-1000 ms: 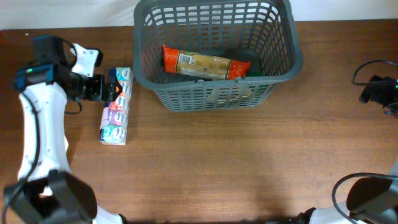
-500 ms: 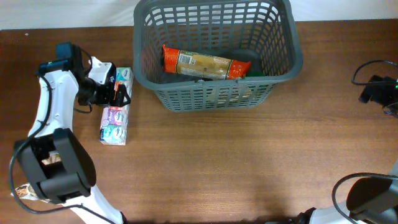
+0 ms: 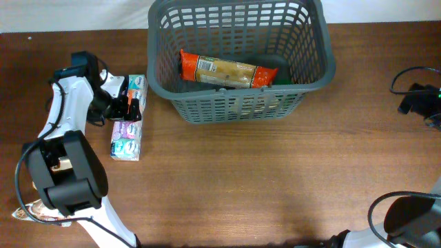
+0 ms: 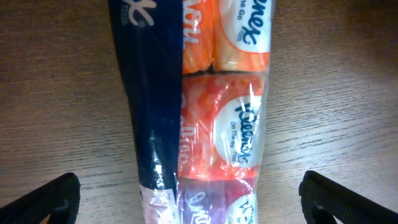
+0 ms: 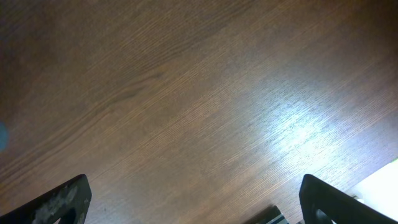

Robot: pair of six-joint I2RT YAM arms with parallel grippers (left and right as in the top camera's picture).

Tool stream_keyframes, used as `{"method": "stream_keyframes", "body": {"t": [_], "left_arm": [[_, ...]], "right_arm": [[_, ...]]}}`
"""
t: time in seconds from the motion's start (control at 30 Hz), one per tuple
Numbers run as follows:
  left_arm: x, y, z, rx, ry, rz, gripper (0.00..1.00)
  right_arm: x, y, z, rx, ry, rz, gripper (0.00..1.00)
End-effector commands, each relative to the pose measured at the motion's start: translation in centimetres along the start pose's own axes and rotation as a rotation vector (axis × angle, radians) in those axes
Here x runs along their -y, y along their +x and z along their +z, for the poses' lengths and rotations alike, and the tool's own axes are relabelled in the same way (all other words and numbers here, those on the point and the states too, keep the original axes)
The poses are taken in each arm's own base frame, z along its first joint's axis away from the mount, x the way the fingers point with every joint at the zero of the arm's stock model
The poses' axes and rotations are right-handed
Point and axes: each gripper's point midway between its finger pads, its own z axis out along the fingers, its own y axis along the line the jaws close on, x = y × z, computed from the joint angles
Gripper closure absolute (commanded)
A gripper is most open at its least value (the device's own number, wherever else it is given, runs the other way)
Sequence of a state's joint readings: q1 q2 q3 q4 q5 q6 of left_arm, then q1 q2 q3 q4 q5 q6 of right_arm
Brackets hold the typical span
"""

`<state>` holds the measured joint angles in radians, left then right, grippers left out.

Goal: Pack container
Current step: 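Lower the left gripper and close it around the tissue multipack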

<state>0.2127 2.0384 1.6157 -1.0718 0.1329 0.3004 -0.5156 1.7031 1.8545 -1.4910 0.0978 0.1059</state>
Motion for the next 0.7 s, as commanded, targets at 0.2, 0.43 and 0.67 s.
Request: {"method": "stream_keyframes", "body": {"t": [0.2,0.43,0.67], "left_arm": [[1.3,-0.5,0.4,-0.02,-0.062,0.029,0.0],[1.0,-0.8,0.5,-0.019,-0.122,0.01,0.01],[0.9,-1.1,0.6,-0.006,-0.123,0.009,0.01]], "right_arm": [[0.4,0.1,-0.3,0.011,0.015,0.014,0.01],[0.4,0.1,-0.3,0.011,0.015,0.015,0.01],[0.4,0.1,-0.3,0.011,0.015,0.015,0.01]]}}
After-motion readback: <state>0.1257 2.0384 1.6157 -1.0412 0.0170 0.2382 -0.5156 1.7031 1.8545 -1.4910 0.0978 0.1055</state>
